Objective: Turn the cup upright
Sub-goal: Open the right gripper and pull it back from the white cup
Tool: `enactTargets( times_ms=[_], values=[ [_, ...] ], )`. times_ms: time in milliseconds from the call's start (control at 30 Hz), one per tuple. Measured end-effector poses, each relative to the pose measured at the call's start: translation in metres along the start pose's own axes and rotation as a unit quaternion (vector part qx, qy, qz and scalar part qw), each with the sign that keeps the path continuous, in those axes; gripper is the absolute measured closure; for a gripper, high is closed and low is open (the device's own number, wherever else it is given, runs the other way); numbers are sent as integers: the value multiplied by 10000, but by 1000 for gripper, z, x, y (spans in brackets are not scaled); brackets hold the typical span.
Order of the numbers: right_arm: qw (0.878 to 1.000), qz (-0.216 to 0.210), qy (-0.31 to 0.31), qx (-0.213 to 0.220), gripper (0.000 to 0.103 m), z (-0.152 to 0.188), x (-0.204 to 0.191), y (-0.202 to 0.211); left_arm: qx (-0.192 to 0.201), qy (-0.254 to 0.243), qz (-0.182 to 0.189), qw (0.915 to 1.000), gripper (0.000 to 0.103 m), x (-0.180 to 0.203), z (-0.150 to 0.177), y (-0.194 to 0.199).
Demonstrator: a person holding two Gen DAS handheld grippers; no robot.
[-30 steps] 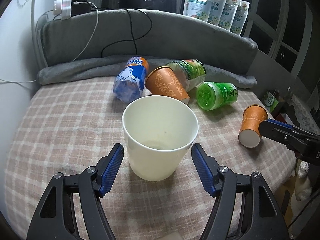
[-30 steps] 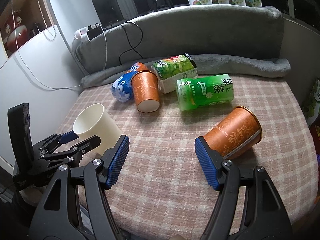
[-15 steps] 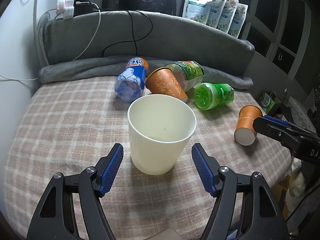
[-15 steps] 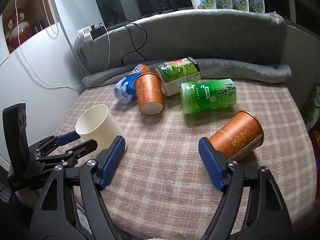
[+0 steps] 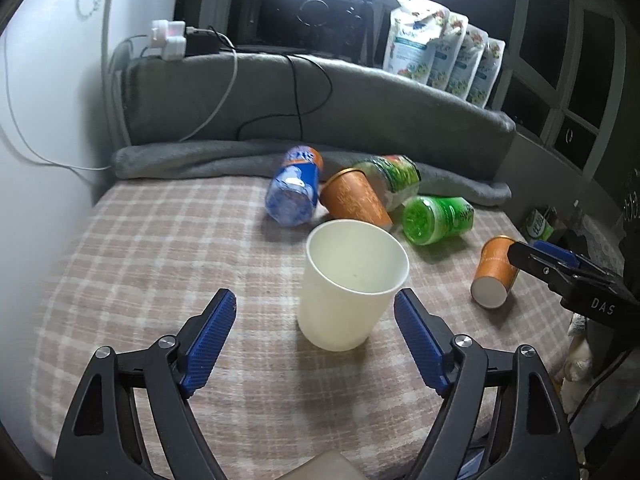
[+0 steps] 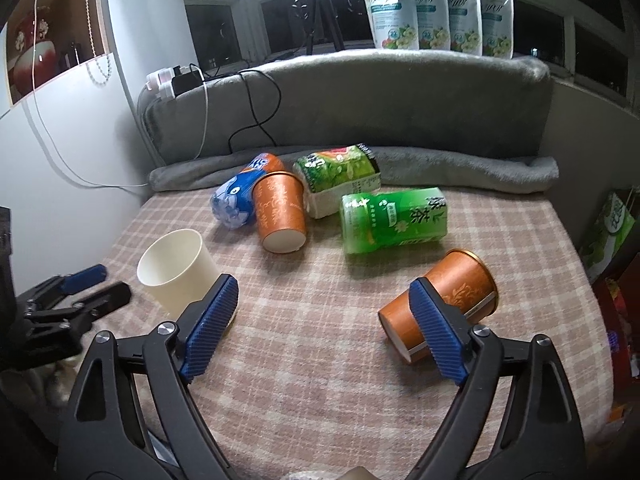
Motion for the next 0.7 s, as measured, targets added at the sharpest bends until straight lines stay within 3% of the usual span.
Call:
enactTargets(
  times_ms=[200, 533, 700],
  values=[
    [9994, 267, -38, 234, 11, -7, 2, 6, 231, 200, -135, 9994, 21, -11, -9, 10],
    [9941, 702, 77, 827, 11, -20, -5, 23, 1263, 158, -581, 9902, 20, -14, -31, 43],
    [9902, 857, 88, 1102, 11, -25, -7, 32, 1467, 183, -590, 9872, 17, -14, -37, 51]
  ],
)
Point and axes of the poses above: each gripper's, at about its wrist camera, not at the fingertips, and y roughly against the way its jaws point, x to its right, z to its underside, the point moved 3 cm from there along -y, roughly the way its jaws point, and after that the axes turned 5 degrees about -z, right-handed, at the moved point
